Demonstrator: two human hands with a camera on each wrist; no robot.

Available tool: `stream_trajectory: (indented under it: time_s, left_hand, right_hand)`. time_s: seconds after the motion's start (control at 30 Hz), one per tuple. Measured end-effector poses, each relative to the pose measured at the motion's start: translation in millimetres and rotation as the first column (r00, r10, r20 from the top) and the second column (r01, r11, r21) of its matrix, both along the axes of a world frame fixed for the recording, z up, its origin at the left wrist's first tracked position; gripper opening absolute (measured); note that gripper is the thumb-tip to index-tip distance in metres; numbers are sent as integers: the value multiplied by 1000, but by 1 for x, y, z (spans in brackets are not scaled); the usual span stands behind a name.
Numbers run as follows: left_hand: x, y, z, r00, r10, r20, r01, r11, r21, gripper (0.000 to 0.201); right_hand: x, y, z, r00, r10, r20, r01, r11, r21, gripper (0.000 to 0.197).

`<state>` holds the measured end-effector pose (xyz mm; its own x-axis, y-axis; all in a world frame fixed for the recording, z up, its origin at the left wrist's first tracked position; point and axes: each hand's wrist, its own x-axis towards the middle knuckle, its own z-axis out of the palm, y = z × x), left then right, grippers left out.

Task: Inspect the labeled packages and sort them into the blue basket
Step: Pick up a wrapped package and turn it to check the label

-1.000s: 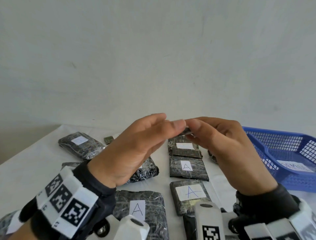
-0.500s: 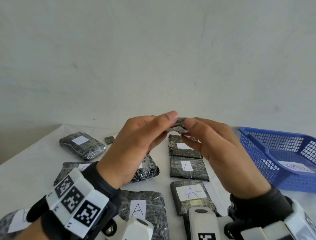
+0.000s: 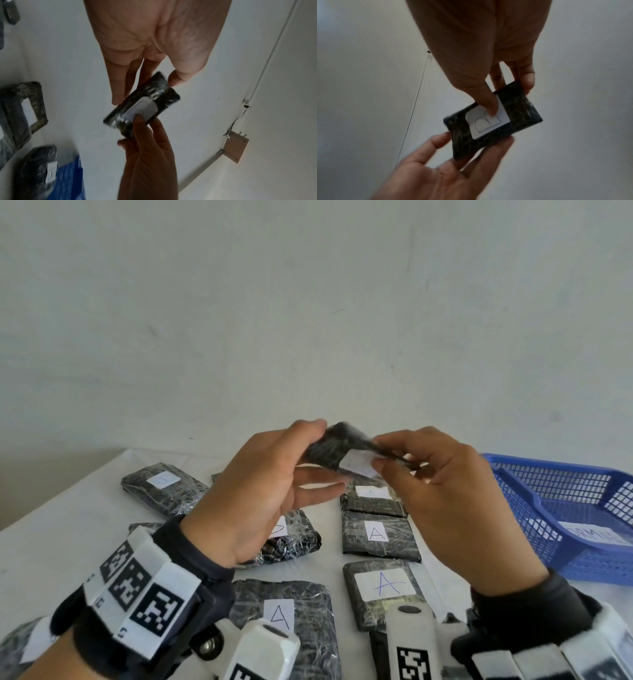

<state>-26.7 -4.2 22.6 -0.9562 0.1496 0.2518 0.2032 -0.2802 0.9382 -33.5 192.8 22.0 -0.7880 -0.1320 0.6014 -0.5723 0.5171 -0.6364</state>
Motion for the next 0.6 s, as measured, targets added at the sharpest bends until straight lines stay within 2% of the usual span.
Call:
stream_trajectory:
  time_s: [0.1, 0.2, 0.23, 0.3, 0.37, 0.5, 0.6]
  left_hand:
    - [0, 1, 0, 997, 12, -73, -18, 997, -81, 45]
    - [-3, 1, -4, 993, 60, -99, -64, 997, -41, 31]
    - [-3, 1, -5, 993, 69, -98, -71, 997, -18, 33]
    - [-3, 0, -4, 993, 75, -95, -73, 997, 24, 38]
    - [-1, 0, -2, 992, 80, -96, -76, 996, 48, 33]
    - [1, 3, -2, 994, 69, -85, -65, 997, 47, 16]
    - [3, 5, 0, 997, 44, -61, -38, 995, 96, 29]
  right_hand:
    - [1, -1, -1, 995, -47, -84, 53, 996, 66, 26]
    - [7, -3, 3, 995, -13, -103, 17, 999, 32, 18]
    - [9, -3, 6, 996, 2, -89, 0, 1000, 20, 15]
    - [12, -2, 10, 998, 53, -18, -53, 998, -14, 27]
    - [14, -3, 12, 992, 115, 60, -111, 992, -66, 32]
    - [14, -4, 11, 986, 150, 70, -137, 977, -162, 13]
    - [14, -5, 10, 978, 192, 81, -169, 958, -231, 13]
